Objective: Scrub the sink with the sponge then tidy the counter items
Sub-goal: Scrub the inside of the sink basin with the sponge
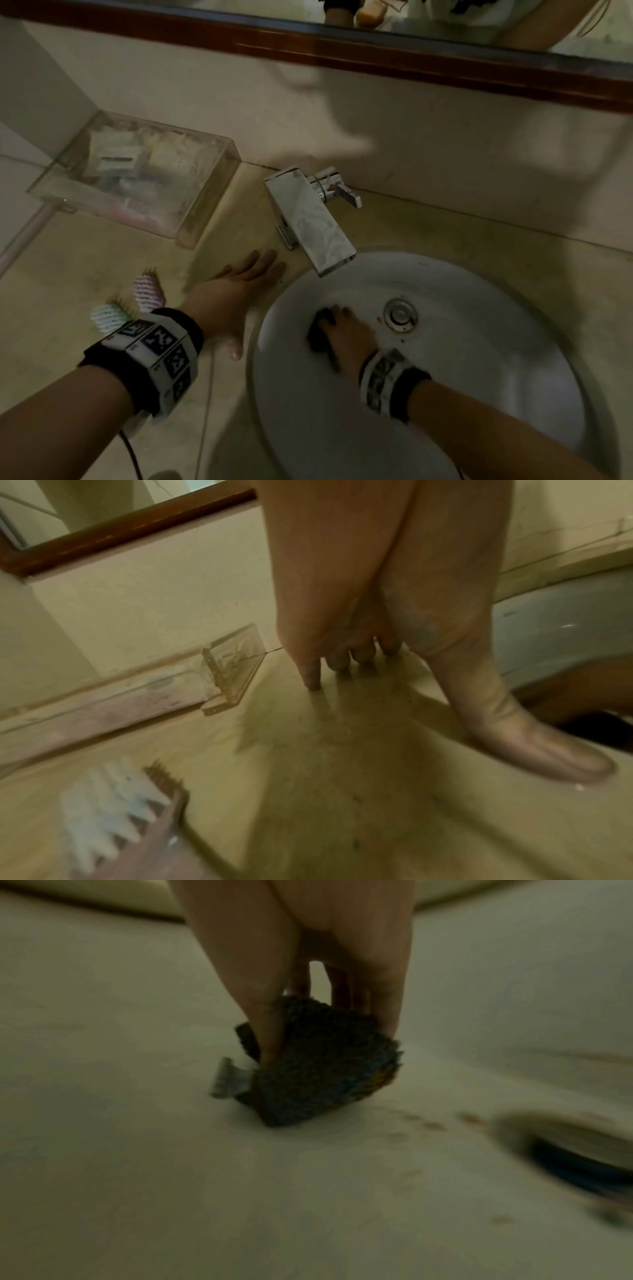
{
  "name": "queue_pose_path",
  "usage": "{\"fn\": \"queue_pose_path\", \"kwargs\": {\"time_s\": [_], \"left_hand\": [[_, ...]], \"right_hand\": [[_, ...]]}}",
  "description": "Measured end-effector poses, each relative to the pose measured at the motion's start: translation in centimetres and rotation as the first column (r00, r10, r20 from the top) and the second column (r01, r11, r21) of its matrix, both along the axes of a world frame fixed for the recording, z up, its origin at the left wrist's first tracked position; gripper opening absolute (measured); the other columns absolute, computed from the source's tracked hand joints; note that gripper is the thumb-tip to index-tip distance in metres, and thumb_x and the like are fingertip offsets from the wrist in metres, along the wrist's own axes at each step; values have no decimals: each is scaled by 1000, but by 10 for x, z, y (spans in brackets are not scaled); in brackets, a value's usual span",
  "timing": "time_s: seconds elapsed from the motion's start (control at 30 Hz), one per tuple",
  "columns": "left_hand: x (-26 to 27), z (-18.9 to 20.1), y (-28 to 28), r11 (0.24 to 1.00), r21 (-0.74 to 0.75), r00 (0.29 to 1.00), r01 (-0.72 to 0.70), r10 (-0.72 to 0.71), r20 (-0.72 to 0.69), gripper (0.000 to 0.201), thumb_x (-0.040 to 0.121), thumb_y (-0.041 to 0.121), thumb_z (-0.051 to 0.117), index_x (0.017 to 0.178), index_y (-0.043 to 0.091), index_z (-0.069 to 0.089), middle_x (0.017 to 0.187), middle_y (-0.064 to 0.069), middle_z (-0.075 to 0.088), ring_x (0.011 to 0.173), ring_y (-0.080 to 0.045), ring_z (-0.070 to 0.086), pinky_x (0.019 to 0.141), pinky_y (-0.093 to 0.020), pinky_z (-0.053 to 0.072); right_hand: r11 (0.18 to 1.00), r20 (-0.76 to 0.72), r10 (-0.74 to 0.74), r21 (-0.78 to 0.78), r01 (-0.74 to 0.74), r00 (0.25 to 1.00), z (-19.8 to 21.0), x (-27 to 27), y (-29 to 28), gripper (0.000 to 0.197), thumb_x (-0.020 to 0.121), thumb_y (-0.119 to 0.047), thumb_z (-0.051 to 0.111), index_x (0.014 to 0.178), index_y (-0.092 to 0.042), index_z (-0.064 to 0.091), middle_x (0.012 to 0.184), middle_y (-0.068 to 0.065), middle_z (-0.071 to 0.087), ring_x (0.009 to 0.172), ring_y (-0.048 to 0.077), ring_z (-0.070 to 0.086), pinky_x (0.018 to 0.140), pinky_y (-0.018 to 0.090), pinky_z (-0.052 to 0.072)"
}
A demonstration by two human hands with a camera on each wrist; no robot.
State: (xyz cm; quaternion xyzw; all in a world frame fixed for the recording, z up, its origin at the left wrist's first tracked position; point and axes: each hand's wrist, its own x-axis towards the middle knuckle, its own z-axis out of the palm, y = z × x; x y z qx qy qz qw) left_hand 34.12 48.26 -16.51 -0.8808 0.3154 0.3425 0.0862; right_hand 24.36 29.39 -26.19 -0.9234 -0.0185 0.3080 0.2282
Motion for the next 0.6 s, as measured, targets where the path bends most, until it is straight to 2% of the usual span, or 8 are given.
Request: {"fn": "queue_pose_path", "kwargs": {"time_s": [0.07,0.17,0.27,0.33,0.4,0.43,0.5,0.6], "left_hand": [[-1,1,0,1000,-7,1000,-3,3,4,154,44,48,90,151,23,-18,138,15,-37,133,-6,-27,123,-36,7],[-2,2,1,1000,-12,1000,-5,5,8,154,44,49,89,151,23,-19,137,17,-37,133,-6,-27,124,-37,8],[-1,1,1,1000,-21,1000,-3,3,5,155,43,50,89,150,23,-19,139,16,-37,135,-7,-26,125,-38,9],[0,2,1,1000,-15,1000,2,-2,-3,157,41,49,90,150,22,-20,139,16,-37,135,-7,-26,125,-39,9],[1,1,1,1000,-9,1000,0,0,-6,159,40,48,90,150,20,-20,139,16,-37,134,-6,-25,124,-39,9],[0,1,0,1000,-6,1000,1,-1,-5,159,40,48,90,150,21,-21,139,16,-37,135,-6,-26,124,-39,9],[0,0,1,1000,-10,1000,-3,3,4,158,41,49,90,150,22,-21,139,17,-36,137,-7,-25,124,-39,9],[-2,0,1,1000,-12,1000,-8,8,7,157,41,50,90,150,24,-19,142,18,-34,139,-8,-24,124,-39,10]], "right_hand": [[992,62,-42,-117,49,997,-8,24,-25,53,97,-19,43,146,-11,25,151,14,26,136,34,30,110,42,36],[977,17,-23,-212,26,1000,-3,33,-52,66,89,-21,57,146,-12,24,152,15,23,137,34,28,112,42,35],[994,4,8,-106,-7,1000,23,3,-40,59,88,-20,59,141,-10,35,144,15,34,130,33,37,106,39,35],[993,-46,115,25,-114,992,38,-34,-14,49,90,-17,56,136,-7,40,142,16,36,127,34,41,104,39,38],[960,-125,269,115,-256,955,43,-67,10,42,98,-18,45,138,-7,39,148,16,30,134,33,34,109,42,35],[937,-175,344,130,-325,923,41,-76,15,43,99,-18,42,140,-9,36,152,16,24,138,33,27,111,45,32],[916,-214,401,116,-385,890,33,-74,13,50,96,-15,47,143,-10,32,154,17,17,141,37,20,110,50,33],[930,-180,361,2,-366,915,18,-54,2,59,91,-12,55,145,-8,29,155,18,17,138,39,24,109,50,35]]}}
